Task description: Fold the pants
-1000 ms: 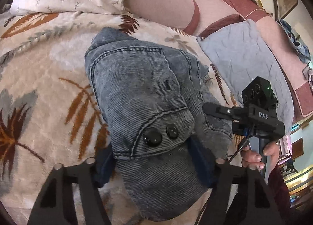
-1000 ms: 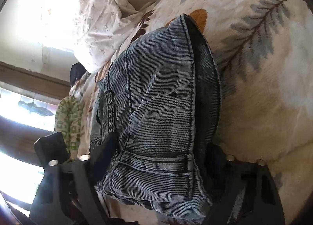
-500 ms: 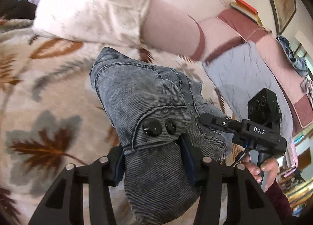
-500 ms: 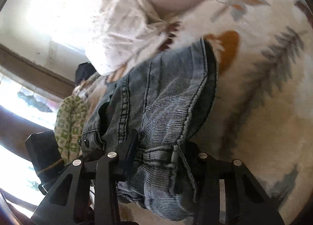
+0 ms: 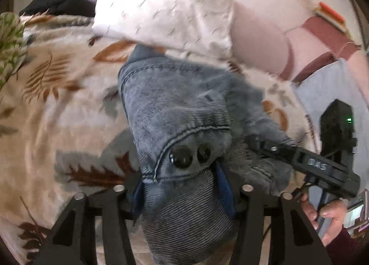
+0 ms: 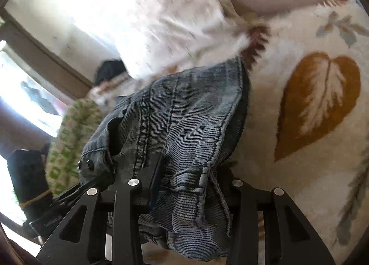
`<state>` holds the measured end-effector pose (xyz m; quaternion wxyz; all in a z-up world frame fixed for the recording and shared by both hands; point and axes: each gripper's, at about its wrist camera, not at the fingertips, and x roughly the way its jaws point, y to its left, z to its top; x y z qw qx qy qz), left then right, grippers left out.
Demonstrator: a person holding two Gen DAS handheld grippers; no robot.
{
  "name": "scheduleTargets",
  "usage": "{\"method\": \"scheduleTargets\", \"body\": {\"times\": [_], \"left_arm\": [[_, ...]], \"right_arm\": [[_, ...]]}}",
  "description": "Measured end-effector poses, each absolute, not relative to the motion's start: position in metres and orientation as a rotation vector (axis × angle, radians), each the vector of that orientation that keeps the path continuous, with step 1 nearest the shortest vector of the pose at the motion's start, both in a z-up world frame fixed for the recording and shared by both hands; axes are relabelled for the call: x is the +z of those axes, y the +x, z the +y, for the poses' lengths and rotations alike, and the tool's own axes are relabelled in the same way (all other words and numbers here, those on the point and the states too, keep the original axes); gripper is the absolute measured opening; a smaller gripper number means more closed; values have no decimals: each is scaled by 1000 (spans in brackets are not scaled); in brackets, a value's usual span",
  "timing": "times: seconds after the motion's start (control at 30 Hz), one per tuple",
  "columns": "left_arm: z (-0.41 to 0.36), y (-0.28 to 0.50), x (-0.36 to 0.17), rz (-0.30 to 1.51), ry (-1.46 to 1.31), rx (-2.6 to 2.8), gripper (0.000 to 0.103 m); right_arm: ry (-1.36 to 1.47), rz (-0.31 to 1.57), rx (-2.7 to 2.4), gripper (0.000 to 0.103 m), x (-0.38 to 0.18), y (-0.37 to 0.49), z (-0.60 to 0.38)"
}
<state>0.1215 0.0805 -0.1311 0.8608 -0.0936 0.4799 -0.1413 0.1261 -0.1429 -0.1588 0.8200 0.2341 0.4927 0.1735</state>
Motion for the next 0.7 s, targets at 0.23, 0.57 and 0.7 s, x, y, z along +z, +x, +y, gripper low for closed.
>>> {"method": "scheduleTargets", "body": {"times": [0.23, 0.57, 0.7], "left_arm": [[74, 102, -110, 910, -37, -174, 83], [65, 35, -48, 634, 123, 15, 103], [64, 7, -38, 585, 154, 69, 103]], "right_arm": [[480, 1078, 319, 67, -158, 125, -149], [296, 767, 202, 80, -66, 55, -159], [157, 643, 195, 83, -41, 2, -143]]}}
